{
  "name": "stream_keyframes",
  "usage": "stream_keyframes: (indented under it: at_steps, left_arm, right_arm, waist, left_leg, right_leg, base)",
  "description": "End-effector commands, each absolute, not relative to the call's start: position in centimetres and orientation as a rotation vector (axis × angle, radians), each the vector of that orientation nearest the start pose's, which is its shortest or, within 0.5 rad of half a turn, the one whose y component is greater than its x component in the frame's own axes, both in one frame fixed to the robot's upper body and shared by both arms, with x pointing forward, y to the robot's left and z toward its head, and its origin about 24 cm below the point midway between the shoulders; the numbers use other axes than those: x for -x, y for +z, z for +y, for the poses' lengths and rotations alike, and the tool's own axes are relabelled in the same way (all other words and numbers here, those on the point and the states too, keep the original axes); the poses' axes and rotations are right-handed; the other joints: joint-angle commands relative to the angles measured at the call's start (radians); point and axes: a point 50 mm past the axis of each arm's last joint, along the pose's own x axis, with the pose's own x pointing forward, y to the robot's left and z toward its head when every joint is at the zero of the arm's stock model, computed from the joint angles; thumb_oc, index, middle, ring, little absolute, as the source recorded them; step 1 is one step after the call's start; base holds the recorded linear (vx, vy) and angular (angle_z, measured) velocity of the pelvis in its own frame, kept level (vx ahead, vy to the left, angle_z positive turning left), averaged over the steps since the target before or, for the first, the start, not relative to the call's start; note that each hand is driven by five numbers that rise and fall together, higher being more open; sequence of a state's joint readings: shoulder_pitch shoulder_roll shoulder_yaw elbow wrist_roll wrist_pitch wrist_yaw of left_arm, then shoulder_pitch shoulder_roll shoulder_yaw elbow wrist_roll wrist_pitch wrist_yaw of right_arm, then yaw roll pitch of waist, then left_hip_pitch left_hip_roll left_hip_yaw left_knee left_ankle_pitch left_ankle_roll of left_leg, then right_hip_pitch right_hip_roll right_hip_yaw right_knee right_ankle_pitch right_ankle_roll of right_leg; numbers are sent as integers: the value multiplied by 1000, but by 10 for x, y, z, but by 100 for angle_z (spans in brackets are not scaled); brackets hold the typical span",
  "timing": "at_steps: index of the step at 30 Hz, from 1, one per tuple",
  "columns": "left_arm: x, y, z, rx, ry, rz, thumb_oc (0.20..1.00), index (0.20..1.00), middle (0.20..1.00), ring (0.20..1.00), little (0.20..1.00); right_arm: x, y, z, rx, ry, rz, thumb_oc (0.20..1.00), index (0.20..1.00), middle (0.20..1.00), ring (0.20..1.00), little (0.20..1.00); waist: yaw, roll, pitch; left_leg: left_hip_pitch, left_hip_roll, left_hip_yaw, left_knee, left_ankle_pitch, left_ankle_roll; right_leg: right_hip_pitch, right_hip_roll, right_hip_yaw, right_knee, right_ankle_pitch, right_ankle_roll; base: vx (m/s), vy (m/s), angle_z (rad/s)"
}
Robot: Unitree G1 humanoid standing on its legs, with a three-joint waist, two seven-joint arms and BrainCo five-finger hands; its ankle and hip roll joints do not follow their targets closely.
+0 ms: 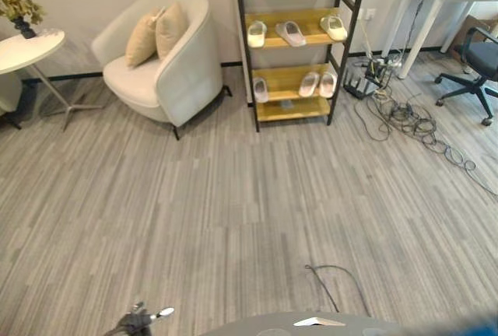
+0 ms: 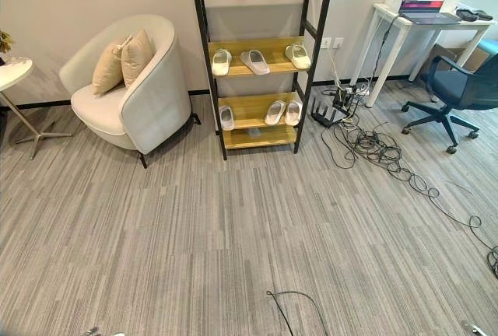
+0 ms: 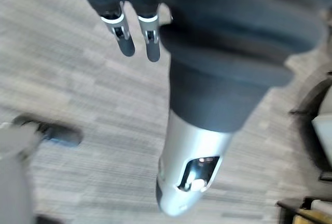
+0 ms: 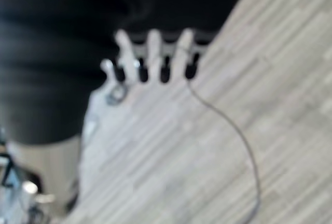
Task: Arrange the slippers neatly on the shoe rack.
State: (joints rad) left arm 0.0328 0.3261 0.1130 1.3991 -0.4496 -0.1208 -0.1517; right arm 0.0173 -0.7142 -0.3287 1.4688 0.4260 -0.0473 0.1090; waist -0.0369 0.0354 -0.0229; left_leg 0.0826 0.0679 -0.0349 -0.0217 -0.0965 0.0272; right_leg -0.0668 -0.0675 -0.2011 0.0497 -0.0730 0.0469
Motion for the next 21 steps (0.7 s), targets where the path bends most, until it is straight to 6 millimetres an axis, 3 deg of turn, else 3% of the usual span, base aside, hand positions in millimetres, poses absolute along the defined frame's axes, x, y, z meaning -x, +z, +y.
stream_keyframes:
  at_steps: [1,4,8,9,13,17,21]
  left_arm:
    - [-36,-148,303,184,558,1156,1000,1000,1000,1000,1000]
    - [-38,-154,287,152,485,1198,1000,1000,1000,1000,1000]
    - [-44,-159,272,108,395,1223,1000,1000,1000,1000,1000]
    - [-51,-161,263,78,337,1224,1000,1000,1000,1000,1000]
    - [-61,-162,252,42,268,1217,1000,1000,1000,1000,1000]
    - [-77,-163,240,-6,181,1184,1000,1000,1000,1000,1000]
    - [-95,-161,229,-7,142,1129,1000,1000,1000,1000,1000]
  right_arm:
    - [-19,-96,-396,-49,-863,1144,1000,1000,1000,1000,1000]
    - [-22,-122,-358,-102,-786,1186,1000,1000,1000,1000,1000]
    - [-25,-139,-327,-138,-713,1214,1000,1000,1000,1000,1000]
    - [-34,-143,-316,-131,-666,1206,1000,1000,1000,1000,1000]
    - [-50,-145,-309,-75,-592,1188,1000,1000,1000,1000,1000]
    - [-75,-141,-305,100,-435,1159,1000,1000,1000,1000,1000]
    - [-89,-139,-301,174,-367,1116,1000,1000,1000,1000,1000]
  waist:
    - [20,-89,-29]
    - [18,-85,-28]
    - [12,-80,-24]
    - [7,-75,-22]
    - [1,-69,-17]
    - [-9,-58,-8]
    - [-19,-49,7]
  left_leg:
    - [-27,-23,-23,-66,75,-77]
    - [-24,-23,-23,-66,73,-75]
    - [-21,-21,-23,-66,73,-76]
    - [-19,-18,-20,-66,73,-77]
    - [-15,-11,-16,-65,73,-79]
    - [-12,10,-6,-56,73,-84]
    - [-18,53,-2,-14,74,-102]
  right_leg:
    - [99,-53,17,-105,101,99]
    - [101,-52,18,-103,97,96]
    - [104,-51,18,-98,92,94]
    - [102,-50,19,-92,88,92]
    - [98,-46,24,-75,77,86]
    - [83,-32,41,-38,55,73]
    - [75,2,67,-10,25,48]
  base:
    - [0,0,0]
    - [0,0,0]
    - [-3,-52,-2]
    - [-8,-69,1]
    - [-17,-88,-5]
    - [-23,-131,-6]
    - [-43,-187,-22]
